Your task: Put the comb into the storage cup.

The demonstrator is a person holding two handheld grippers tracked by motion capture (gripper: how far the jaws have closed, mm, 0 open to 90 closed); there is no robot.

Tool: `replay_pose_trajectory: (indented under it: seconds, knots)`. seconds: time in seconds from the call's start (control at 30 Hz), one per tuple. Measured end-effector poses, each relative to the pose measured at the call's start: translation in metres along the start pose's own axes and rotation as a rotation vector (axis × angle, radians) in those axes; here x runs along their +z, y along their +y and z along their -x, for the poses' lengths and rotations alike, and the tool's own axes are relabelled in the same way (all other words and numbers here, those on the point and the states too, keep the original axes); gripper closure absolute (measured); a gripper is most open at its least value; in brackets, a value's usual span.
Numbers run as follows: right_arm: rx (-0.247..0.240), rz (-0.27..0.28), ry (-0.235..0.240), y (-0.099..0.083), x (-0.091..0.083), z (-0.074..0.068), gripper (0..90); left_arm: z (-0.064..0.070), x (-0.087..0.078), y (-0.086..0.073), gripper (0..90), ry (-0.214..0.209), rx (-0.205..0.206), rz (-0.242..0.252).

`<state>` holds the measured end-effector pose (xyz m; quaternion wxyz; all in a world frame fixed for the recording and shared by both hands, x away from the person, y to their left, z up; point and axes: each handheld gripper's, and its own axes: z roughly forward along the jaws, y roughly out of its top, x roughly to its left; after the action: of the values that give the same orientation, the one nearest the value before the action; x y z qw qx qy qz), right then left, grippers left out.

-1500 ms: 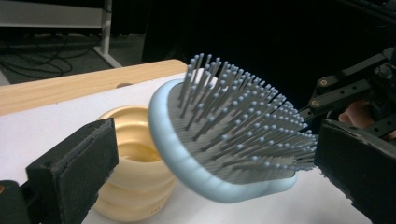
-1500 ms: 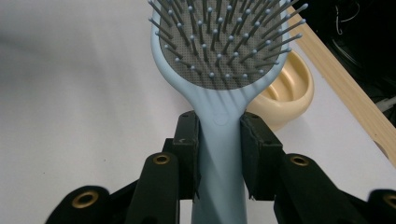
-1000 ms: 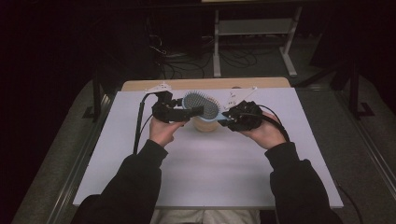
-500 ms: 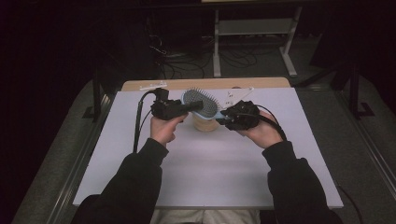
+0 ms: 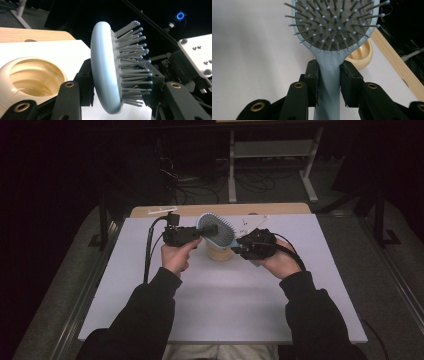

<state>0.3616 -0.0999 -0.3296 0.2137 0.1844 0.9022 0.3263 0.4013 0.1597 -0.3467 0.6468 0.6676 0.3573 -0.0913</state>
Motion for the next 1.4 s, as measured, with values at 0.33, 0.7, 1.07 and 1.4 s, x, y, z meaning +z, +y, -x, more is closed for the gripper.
replay_pose_trajectory:
  seconds: [0.33, 0.7, 1.07, 1.4]
  knots:
    - [0.027, -0.013, -0.002, 0.002, 0.005, -0.001, 61.8, 0.020, 0.002, 0.005, 56.3, 0.077, 0.196, -0.035]
    - [0.114, 0.000, 0.027, -0.008, -0.001, 0.008, 35.4, 0.028, -0.005, 0.016, 56.4, 0.080, 0.235, -0.031]
    - [0.250, 0.028, 0.017, -0.024, -0.002, 0.015, 0.0, 0.028, -0.007, 0.024, 56.4, 0.094, 0.254, -0.035]
    - [0.299, 0.086, 0.013, -0.048, -0.012, 0.016, 0.0, 0.035, -0.003, 0.037, 56.3, 0.098, 0.282, -0.039]
